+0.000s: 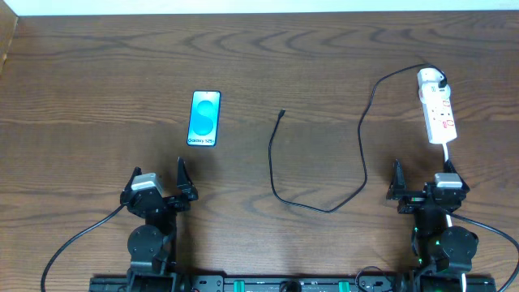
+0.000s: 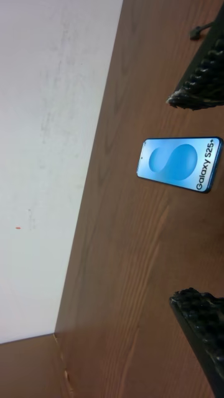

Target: Plug charger to phone and switch on socket

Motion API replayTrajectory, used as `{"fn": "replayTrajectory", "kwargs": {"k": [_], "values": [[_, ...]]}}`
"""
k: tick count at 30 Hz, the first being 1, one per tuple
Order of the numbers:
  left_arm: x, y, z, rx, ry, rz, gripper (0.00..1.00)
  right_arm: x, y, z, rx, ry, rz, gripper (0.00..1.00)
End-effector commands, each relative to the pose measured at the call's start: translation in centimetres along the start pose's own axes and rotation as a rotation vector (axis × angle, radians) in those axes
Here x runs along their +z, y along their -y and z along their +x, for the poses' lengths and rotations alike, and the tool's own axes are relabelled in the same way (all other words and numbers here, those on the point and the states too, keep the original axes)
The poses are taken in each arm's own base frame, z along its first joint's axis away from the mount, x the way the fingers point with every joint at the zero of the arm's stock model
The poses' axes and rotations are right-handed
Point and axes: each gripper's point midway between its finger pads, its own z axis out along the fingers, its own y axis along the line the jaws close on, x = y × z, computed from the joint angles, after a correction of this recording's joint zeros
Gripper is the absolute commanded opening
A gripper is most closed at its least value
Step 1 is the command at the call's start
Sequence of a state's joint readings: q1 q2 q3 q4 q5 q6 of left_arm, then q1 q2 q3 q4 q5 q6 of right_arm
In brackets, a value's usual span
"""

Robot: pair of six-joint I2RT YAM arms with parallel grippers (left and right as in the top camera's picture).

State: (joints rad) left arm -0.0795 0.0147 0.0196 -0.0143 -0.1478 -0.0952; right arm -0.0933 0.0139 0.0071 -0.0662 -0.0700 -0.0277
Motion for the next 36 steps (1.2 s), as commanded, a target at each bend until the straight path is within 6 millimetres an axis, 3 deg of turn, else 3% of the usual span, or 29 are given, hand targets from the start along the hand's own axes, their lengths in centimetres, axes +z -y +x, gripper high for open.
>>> {"fn": "replayTrajectory", "kwargs": {"k": [1, 36], "values": [[0.04, -0.62, 1.53, 0.030, -0.045, -0.027, 0.93, -0.03, 0.00, 0.03, -0.004, 0.001, 0.002, 0.99], [0.04, -0.61, 1.51, 0.029, -0.045, -0.026, 0.93, -0.03, -0.38, -0.18, -0.004, 0.010, -0.021, 0.99]]}}
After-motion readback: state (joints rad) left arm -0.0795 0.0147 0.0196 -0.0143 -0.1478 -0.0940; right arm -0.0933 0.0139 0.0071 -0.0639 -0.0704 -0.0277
